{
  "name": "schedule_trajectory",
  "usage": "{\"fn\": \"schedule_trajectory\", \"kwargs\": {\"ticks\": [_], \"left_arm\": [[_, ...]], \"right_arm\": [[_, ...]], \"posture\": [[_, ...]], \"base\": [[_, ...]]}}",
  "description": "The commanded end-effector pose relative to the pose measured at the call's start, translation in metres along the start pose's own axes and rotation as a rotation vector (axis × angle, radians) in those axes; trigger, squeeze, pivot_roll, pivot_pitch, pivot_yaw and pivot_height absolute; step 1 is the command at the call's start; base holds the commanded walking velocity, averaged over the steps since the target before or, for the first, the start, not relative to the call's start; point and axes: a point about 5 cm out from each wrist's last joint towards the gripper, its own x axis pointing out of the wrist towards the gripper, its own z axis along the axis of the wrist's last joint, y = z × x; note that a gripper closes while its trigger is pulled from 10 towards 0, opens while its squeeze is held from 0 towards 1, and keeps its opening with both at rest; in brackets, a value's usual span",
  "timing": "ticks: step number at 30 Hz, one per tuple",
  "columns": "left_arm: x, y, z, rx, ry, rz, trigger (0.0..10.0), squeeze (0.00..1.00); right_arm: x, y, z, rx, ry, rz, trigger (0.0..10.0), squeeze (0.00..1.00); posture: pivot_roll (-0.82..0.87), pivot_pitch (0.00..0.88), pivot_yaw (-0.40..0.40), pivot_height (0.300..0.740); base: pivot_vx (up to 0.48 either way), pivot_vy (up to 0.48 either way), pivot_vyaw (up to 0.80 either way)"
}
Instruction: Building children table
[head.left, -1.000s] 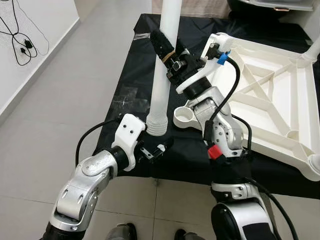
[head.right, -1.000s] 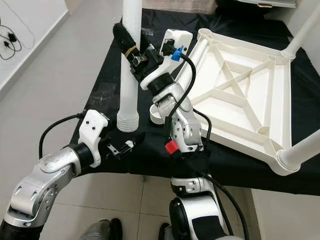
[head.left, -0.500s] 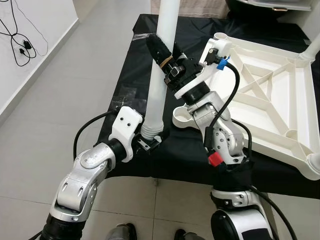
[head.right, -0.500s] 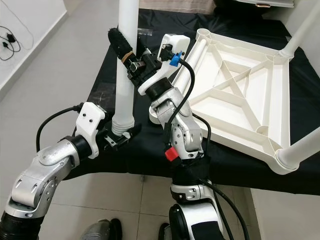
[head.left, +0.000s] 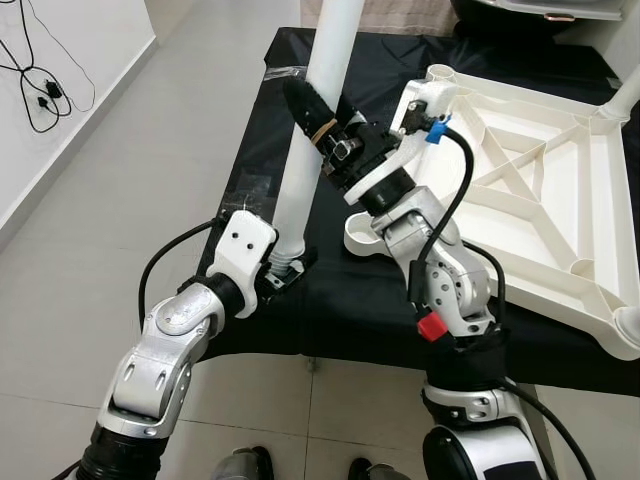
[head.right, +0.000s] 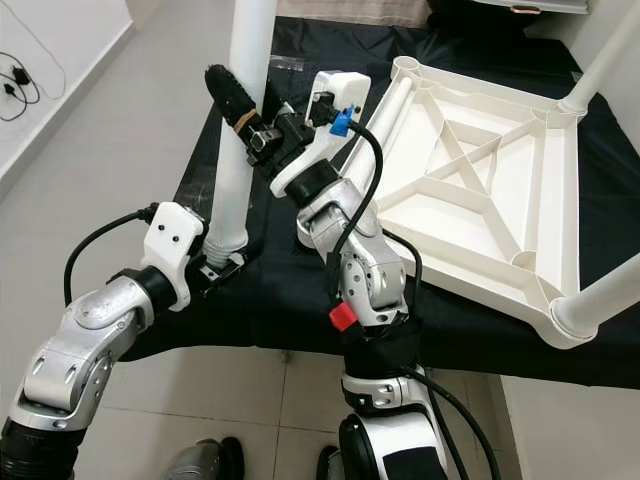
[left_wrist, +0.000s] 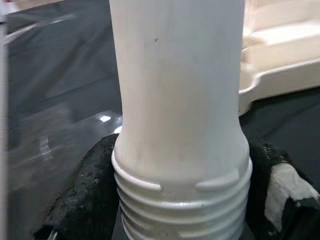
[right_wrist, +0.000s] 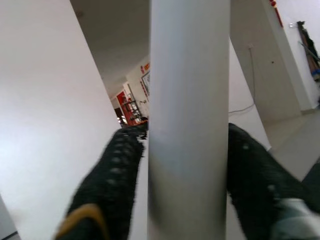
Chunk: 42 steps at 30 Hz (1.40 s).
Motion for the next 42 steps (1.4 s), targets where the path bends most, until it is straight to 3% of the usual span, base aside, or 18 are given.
{"fn": "schedule_trajectory", "kwargs": {"ticks": [1, 4, 5, 16, 24, 38, 39, 42], "left_arm": [[0.0, 0.001, 0.0, 0.046, -0.004, -0.001, 10.0, 0.0], [0.0, 0.002, 0.0, 0.065, -0.004, -0.004, 10.0, 0.0], [0.0, 0.001, 0.0, 0.078, -0.007, -0.016, 10.0, 0.0], [0.005, -0.007, 0.0, 0.122, -0.007, -0.085, 10.0, 0.0], [0.013, -0.016, -0.001, 0.148, -0.02, -0.124, 10.0, 0.0], [0.005, -0.04, -0.01, 0.165, -0.011, -0.229, 10.0, 0.0], [0.006, -0.04, -0.011, 0.164, -0.012, -0.23, 10.0, 0.0], [0.006, -0.041, -0.011, 0.164, -0.014, -0.232, 10.0, 0.0]], "right_arm": [[-0.003, -0.002, -0.007, 0.001, 0.032, -0.022, 10.0, 1.0], [-0.005, -0.004, -0.01, 0.005, 0.048, -0.034, 10.0, 1.0], [-0.006, -0.003, -0.012, 0.003, 0.059, -0.031, 10.0, 0.0], [-0.006, 0.004, -0.019, 0.0, 0.089, -0.016, 10.0, 0.0], [-0.013, 0.019, -0.031, 0.019, 0.137, 0.037, 10.0, 0.0], [-0.018, 0.022, -0.04, 0.037, 0.185, 0.049, 9.9, 0.0], [-0.018, 0.022, -0.04, 0.036, 0.187, 0.051, 0.0, 0.0], [-0.019, 0.022, -0.042, 0.035, 0.194, 0.054, 0.0, 0.0]], "posture": [[0.13, 0.18, -0.026, 0.74], [0.13, 0.18, -0.026, 0.74], [0.14, 0.181, -0.024, 0.74], [0.14, 0.176, -0.021, 0.74], [0.13, 0.157, -0.016, 0.74], [0.13, 0.151, -0.018, 0.74], [0.13, 0.15, -0.018, 0.74], [0.13, 0.151, -0.018, 0.74]], "base": [[0.0, 0.0, 0.0], [0.0, 0.0, 0.0], [0.0, 0.0, 0.0], [0.0, 0.0, 0.0], [0.0, 0.0, 0.0], [0.0, 0.0, 0.0], [0.0, 0.0, 0.0], [0.0, 0.0, 0.0]]}}
